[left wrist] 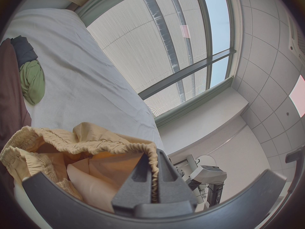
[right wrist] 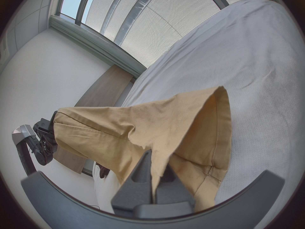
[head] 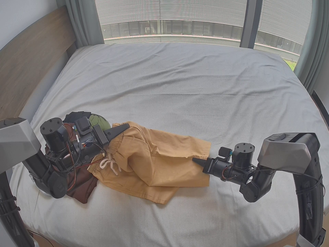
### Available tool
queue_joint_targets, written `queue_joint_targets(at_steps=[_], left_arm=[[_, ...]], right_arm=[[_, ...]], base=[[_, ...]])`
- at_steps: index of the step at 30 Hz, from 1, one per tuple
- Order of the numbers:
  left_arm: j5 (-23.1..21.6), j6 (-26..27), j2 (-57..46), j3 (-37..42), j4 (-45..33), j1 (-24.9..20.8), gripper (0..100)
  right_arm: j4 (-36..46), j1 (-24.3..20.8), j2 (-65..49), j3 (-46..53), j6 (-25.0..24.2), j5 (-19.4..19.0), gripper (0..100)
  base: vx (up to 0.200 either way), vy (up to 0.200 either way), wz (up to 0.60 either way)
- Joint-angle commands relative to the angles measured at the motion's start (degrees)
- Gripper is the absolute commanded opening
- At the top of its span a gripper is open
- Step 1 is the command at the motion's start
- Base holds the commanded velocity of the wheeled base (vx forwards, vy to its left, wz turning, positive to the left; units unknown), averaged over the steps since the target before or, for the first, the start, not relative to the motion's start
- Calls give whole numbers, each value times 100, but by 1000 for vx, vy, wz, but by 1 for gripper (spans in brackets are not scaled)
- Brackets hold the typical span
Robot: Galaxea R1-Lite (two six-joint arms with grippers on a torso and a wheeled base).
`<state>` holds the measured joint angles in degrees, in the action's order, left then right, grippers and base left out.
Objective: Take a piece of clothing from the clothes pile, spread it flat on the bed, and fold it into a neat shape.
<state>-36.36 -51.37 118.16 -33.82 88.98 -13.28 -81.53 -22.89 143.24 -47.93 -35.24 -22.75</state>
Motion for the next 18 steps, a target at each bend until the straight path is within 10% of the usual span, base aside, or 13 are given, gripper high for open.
queue_joint_targets(at_steps=[1,18], left_arm=[[7,-22,-92,24,5,-44,0],[130,-75,-487,33,5,-70,0]], right_arm=[[-276,110,-850,619,-70,-46,0],[-460,663,-2248,1225,-299,-529,0]], base=[[0,0,0],[0,0,0]])
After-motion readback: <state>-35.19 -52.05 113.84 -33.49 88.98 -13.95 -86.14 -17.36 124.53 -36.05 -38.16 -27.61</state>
